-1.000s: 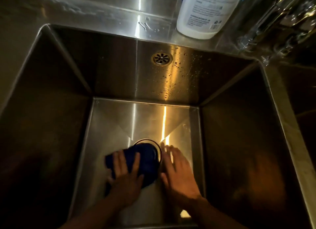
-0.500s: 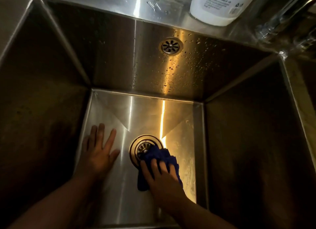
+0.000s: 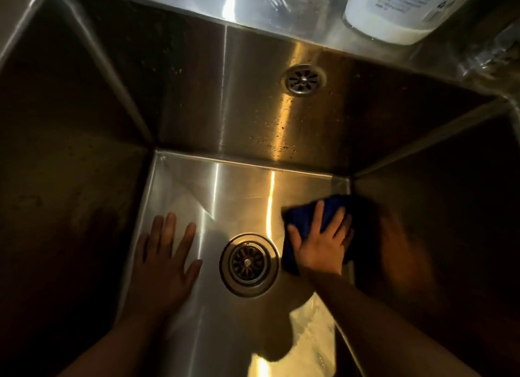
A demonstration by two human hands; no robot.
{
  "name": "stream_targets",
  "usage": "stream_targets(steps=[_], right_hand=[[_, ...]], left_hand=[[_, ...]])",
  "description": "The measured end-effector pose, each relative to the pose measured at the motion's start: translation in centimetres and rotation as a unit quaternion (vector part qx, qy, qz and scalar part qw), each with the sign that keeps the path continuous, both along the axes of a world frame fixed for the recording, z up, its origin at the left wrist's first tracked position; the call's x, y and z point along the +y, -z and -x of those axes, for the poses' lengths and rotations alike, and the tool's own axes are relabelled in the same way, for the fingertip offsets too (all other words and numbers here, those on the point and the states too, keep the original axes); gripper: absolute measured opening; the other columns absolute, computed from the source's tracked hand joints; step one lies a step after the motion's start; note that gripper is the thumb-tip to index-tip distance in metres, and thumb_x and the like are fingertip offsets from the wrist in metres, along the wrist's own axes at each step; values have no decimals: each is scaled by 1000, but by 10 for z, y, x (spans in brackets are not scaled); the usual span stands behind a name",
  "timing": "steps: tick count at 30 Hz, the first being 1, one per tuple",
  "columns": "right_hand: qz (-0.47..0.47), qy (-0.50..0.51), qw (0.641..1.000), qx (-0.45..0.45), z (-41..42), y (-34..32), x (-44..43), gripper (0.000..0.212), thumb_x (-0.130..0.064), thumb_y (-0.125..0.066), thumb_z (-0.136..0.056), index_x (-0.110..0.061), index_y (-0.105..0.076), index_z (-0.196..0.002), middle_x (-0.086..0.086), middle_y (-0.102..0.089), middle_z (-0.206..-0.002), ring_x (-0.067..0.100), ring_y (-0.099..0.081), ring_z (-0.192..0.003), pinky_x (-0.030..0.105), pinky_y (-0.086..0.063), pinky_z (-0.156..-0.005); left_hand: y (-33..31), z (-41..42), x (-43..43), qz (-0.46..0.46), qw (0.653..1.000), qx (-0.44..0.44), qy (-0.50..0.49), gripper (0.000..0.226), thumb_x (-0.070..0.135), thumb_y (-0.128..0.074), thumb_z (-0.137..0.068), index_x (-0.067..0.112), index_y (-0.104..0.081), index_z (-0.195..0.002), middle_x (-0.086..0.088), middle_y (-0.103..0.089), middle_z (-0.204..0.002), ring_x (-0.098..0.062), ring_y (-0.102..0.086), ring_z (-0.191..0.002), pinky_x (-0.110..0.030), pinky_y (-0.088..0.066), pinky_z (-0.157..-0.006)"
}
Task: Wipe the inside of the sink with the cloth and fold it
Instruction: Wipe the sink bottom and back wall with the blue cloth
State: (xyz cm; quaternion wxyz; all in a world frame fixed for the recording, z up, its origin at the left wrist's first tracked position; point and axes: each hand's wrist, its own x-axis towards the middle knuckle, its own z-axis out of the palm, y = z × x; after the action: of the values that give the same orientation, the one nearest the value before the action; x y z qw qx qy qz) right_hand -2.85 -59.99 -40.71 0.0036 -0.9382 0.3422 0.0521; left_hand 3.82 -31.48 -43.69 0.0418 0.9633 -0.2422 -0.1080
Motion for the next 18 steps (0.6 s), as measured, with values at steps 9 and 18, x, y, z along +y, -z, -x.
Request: stream_targets(steps=[9, 18], right_hand=[[-73, 192, 972, -113, -122, 28, 34, 90, -67, -34, -90, -8, -9, -153, 33, -4, -155, 52, -1, -143, 65, 2, -111], [-130, 27, 989, -70, -148, 17, 128, 92, -69, -19, -88, -4, -6, -152, 34, 3, -154, 54, 6, -141, 66, 10, -109]], left_hand=[[-7, 2, -1, 61, 998, -34, -8, 63, 45, -31, -93, 14, -29, -148, -17, -20, -157, -32, -13, -147, -49, -17, -115], [-41, 8, -11, 170, 970, -38, -167, 57, 30, -35, -92, -2, -39, -139, -28, -33, -145, -44, -32, -133, -51, -25, -111]])
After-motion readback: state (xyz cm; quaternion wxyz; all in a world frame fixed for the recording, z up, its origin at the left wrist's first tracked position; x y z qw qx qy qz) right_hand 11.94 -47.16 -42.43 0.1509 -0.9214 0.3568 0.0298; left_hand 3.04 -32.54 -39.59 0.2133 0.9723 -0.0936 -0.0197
